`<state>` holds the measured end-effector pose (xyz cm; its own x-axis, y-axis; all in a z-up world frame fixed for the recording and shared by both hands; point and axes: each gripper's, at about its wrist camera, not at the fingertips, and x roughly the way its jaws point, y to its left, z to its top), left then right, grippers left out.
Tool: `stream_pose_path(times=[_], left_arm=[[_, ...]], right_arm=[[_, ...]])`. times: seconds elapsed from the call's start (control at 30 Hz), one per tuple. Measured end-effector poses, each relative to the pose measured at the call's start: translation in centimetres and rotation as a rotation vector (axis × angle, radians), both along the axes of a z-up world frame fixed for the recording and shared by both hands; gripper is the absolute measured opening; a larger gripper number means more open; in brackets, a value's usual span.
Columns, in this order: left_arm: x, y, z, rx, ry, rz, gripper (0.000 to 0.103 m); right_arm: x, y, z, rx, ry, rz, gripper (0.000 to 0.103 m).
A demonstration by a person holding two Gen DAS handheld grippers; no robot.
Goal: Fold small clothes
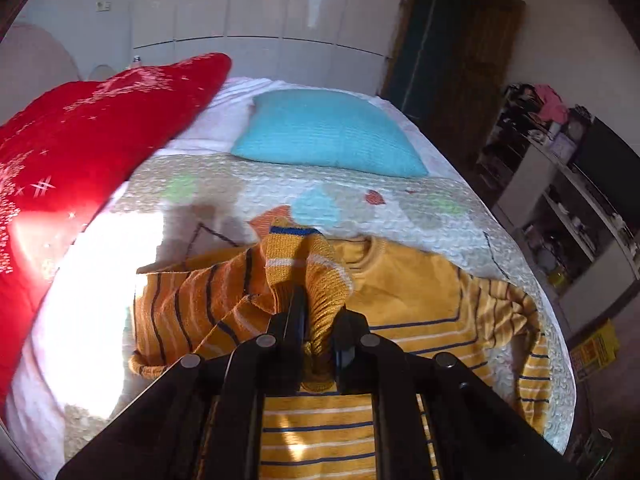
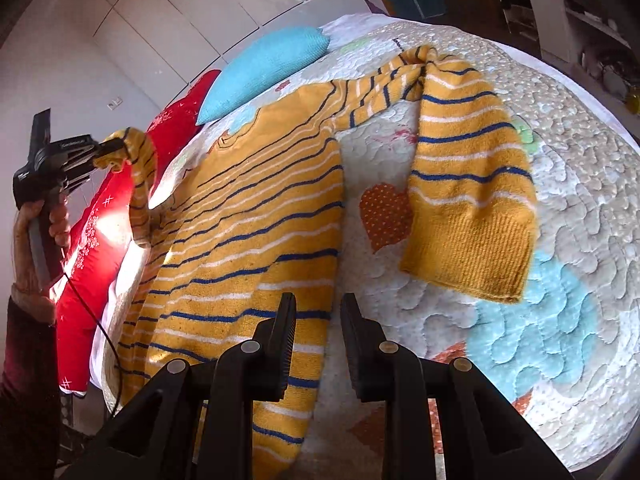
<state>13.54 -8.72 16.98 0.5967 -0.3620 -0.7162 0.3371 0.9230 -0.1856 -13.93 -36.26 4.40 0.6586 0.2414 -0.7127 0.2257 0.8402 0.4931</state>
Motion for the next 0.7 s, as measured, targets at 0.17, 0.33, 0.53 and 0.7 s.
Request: stream_pose_path(times=[0.17,0.33,0.53,0.7], left_arm=[[-0.6,-12.5,-6.5,-0.031,0.141,-0.200,0.013],[-3.0,-14.6,-9.6,-0.078,0.247,-0.284,0.042],[-7.4,-6.5,-6.1,-0.043,0.080,-0.176,0.075],[-10.0,1.4,-5.8,0.062,0.033,0.000,0.076]], right_arm=[[-1.6,-3.1,-0.2,0.003,-0.003,-0.079,0.025],[-1.8,-5.0,0.5,-0.023,-0.014,-0.110,0.026],[2.8,-3.7,2.4,-0.071,-0.067,-0.026,0.042],[9.3,-0.7,3.3,-0.157,-0.105,0.022,0.053]])
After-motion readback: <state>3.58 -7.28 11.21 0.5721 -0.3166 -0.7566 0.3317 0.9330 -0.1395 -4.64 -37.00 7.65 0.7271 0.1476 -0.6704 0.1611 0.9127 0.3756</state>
